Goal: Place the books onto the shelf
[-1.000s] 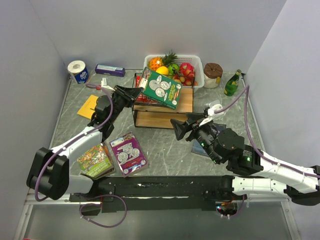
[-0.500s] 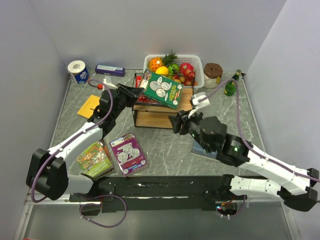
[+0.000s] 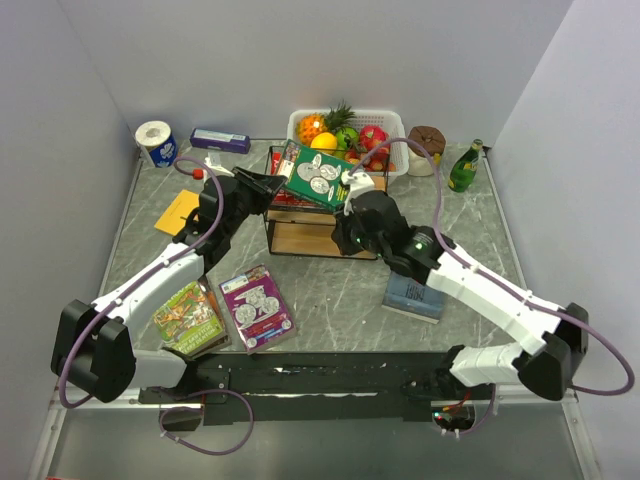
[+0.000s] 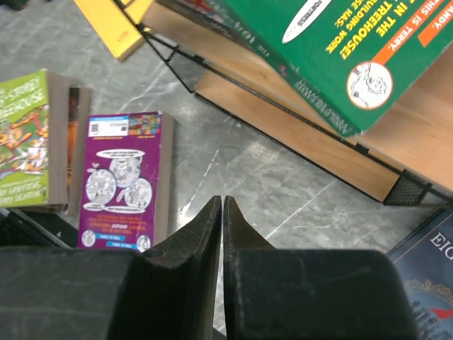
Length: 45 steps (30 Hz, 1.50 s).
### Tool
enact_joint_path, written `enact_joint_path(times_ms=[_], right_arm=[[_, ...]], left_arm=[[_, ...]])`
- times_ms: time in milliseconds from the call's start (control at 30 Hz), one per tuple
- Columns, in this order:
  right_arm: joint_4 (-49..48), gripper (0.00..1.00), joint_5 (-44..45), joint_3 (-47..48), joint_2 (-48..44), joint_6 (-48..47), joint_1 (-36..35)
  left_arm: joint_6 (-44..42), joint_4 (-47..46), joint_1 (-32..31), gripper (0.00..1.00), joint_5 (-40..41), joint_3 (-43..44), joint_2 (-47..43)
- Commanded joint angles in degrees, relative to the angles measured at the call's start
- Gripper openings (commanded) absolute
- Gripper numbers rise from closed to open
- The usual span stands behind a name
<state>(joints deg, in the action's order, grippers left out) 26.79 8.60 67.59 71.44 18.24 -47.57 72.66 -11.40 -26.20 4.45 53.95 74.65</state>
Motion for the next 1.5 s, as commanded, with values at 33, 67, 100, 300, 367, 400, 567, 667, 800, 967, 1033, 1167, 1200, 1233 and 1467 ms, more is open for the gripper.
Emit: enact_joint_path(times_ms=[33,67,100,300,367,400,567,667,800,967,1033,1167,1200,1233,1467], right_arm=[[0.8,0.1,-1.1,4.6,3.8,0.4,3.7],[0.6,0.1,-1.1,4.7,4.2,0.3,4.6],[0.3,0.1,-0.6,5.2,5.2,0.1,4.9],[1.9,0.09,0.1,10.4,12.0,-0.9,7.7],[1.6,0.09,0.2,11.2,13.0,-1.1,8.3],[1.7,0.09,0.1,12.0,14.3,-1.1,8.7],[2.2,0.09,0.2,14.1,17.1,-0.7,9.3],[2.1,0.08,0.7,14.5,17.4,-0.6,9.3],[2.3,0.08,1.1,16.0,18.0,-0.9,9.4],[2.7,0.09,1.2,17.5,18.5,-1.0,9.4],[2.8,0.08,1.2,17.8,18.6,-1.0,9.4],[3.0,0.09,1.0,18.4,18.9,-1.1,9.4],[3.2,0.09,1.1,18.6,19.2,-1.1,9.4],[3.4,0.09,1.2,19.0,19.3,-1.2,9.4],[3.8,0.09,1.0,20.6,20.2,-1.3,9.4]], left_arm=[[-4.5,3.3,0.8,0.02,4.2,1.1,-1.2],[-4.5,3.6,0.7,0.02,4.1,1.2,-1.1],[-4.6,3.9,0.7,0.02,4.0,1.2,-1.0],[-5.3,5.6,0.8,0.06,3.5,1.7,-0.8],[-5.6,6.7,1.0,0.09,2.8,2.1,-0.6],[-5.7,7.4,0.9,0.1,2.4,2.6,-0.6],[-6.9,14.6,1.0,0.23,-0.2,6.7,1.3],[-8.0,17.2,1.0,0.34,-1.6,8.9,1.8],[-8.8,21.5,1.0,0.48,-3.0,11.1,2.2],[-10.7,26.9,1.0,0.63,-4.0,15.0,3.7],[-11.5,30.3,0.9,0.66,-4.9,17.2,4.3],[-13.3,35.4,0.9,0.7,-5.4,20.7,4.8],[-13.9,36.3,0.9,0.7,-5.6,21.6,4.9],[-14.8,37.7,0.9,0.71,-5.6,23.2,4.9],[-19.3,47.3,1.0,0.73,-4.6,30.0,4.5]])
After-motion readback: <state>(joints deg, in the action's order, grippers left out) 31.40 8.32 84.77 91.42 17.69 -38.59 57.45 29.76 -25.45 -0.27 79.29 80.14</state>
